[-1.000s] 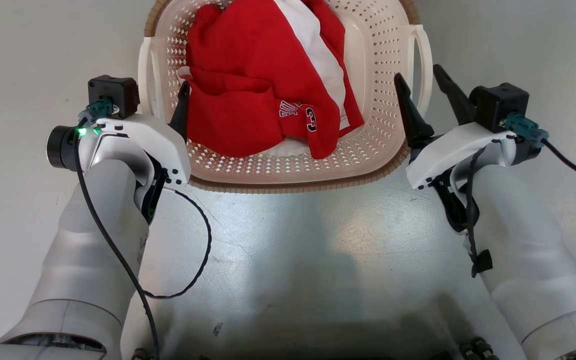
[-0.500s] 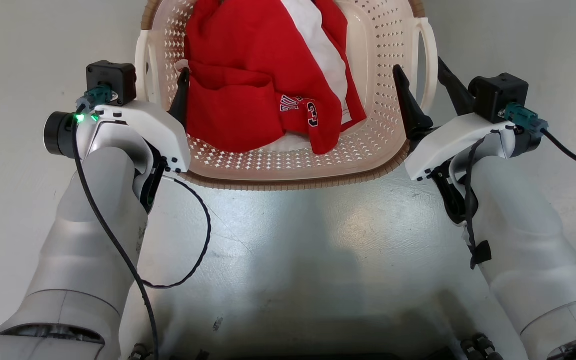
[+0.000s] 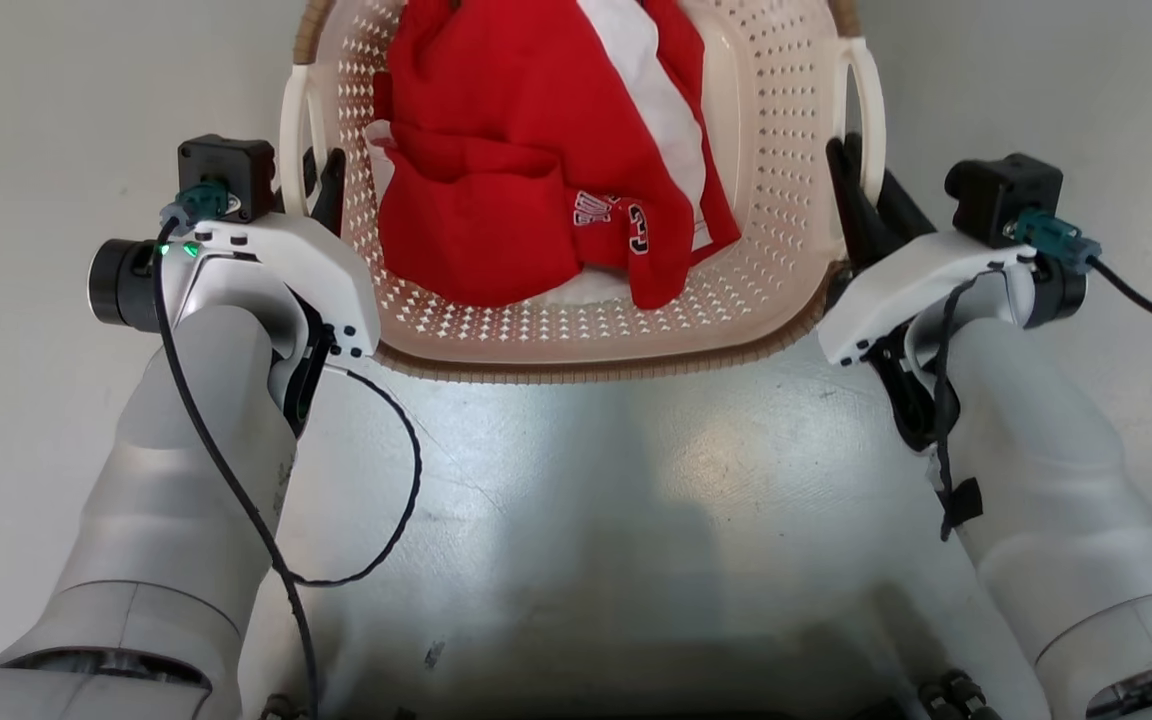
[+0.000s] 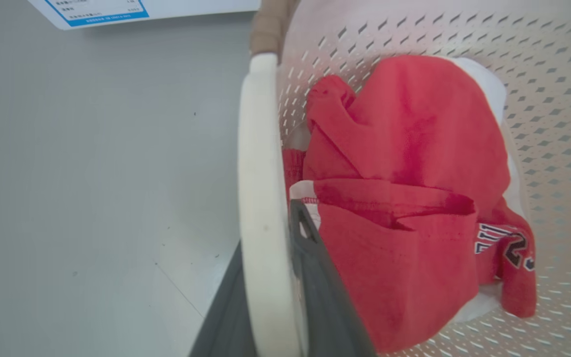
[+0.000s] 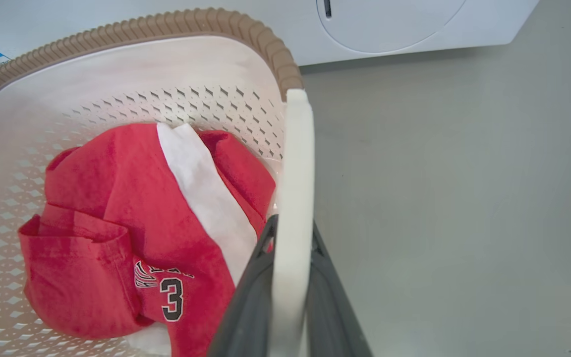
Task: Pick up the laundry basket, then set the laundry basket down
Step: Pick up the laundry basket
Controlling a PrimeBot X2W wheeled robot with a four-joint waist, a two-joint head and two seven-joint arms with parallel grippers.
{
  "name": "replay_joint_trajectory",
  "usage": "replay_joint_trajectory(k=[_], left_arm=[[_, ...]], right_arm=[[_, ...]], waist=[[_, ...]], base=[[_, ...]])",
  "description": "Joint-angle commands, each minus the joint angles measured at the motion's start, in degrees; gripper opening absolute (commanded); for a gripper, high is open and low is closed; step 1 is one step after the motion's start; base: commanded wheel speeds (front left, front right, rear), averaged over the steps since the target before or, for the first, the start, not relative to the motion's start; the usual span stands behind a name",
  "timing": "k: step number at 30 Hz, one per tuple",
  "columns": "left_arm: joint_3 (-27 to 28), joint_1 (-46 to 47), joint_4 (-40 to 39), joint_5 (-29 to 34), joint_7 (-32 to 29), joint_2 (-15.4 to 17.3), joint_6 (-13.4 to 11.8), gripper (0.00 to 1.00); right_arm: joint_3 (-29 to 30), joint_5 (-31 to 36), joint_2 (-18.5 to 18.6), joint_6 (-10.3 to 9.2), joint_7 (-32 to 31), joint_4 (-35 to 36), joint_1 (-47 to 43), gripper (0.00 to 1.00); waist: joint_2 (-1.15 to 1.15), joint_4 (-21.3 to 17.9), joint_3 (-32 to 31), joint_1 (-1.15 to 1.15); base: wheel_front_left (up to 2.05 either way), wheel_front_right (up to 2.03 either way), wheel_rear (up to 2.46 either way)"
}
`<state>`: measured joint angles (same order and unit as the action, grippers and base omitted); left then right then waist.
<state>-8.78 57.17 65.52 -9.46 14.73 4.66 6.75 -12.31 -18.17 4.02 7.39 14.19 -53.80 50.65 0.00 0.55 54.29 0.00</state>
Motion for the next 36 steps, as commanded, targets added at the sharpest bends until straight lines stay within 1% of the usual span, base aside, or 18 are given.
replay_joint_trajectory(k=[1,11,17,22,23,25,27,28,29,33,36], left_arm=[[0.5,-0.6,0.2,0.4,0.3,2.5,0.0,0.0],[-0.1,-3.7,4.1,-0.3,0.3,2.6,0.0,0.0],[-0.5,-6.9,6.8,-1.3,-1.6,2.1,0.2,0.0],[-0.8,-10.4,7.7,-2.1,-3.2,2.1,0.3,0.0],[-0.8,-10.4,7.7,-2.1,-3.2,2.1,0.3,0.0],[-0.5,-11.9,7.9,-2.9,-4.1,1.8,0.4,0.0],[-0.9,-13.5,8.1,-3.0,-5.4,1.5,0.4,0.0],[-1.2,-15.0,8.2,-3.3,-6.6,1.4,0.5,0.0],[-1.5,-15.8,8.2,-3.4,-7.3,1.3,0.5,0.0],[-1.6,-18.1,8.3,-4.7,-10.1,1.2,0.6,0.0],[-1.9,-19.2,8.3,-5.4,-12.1,1.2,0.7,0.0]], right_arm=[[-0.3,0.8,-0.6,0.1,0.8,-0.2,-1.9,0.0],[-3.5,-0.7,-1.1,0.1,0.8,-6.6,-3.6,0.0],[-9.1,-6.4,-1.1,0.1,0.6,-9.7,-5.9,0.0],[-14.2,-11.2,-1.1,0.1,-1.9,-11.8,-8.0,0.0],[-14.2,-11.2,-1.1,0.1,-1.9,-11.8,-8.0,0.0],[-15.9,-12.4,-1.1,0.1,-3.3,-12.7,-8.7,0.0],[-17.4,-13.6,-1.1,0.1,-4.7,-13.5,-9.4,0.0],[-18.7,-14.6,-1.1,0.1,-5.9,-14.1,-10.1,0.0],[-19.7,-15.2,-1.1,0.1,-6.8,-14.0,-10.5,0.0],[-22.4,-17.2,-1.1,0.1,-9.9,-14.2,-11.5,0.0],[-23.7,-18.2,-1.1,0.1,-11.0,-14.7,-11.7,0.0]], waist=[[0.0,-0.1,-0.8,0.0],[0.0,-0.9,-6.9,0.0],[0.0,-1.7,-13.0,0.0],[0.0,-2.6,-19.5,0.0],[0.0,-2.6,-19.5,0.0],[0.0,-2.7,-22.2,0.0],[0.0,-2.8,-25.0,0.0],[0.0,-3.0,-27.8,0.0],[0.0,-3.1,-29.1,0.0],[0.0,-3.7,-34.0,0.0],[0.0,-4.1,-37.0,0.0]], base=[[0.0,0.0,0.0],[0.0,0.0,0.0],[0.0,0.0,0.0],[0.0,0.0,0.0],[0.0,0.0,0.0],[0.0,0.0,0.0],[0.0,0.0,0.0],[0.0,0.0,0.0],[0.0,0.0,0.0],[0.0,0.0,0.0],[0.0,0.0,0.0]])
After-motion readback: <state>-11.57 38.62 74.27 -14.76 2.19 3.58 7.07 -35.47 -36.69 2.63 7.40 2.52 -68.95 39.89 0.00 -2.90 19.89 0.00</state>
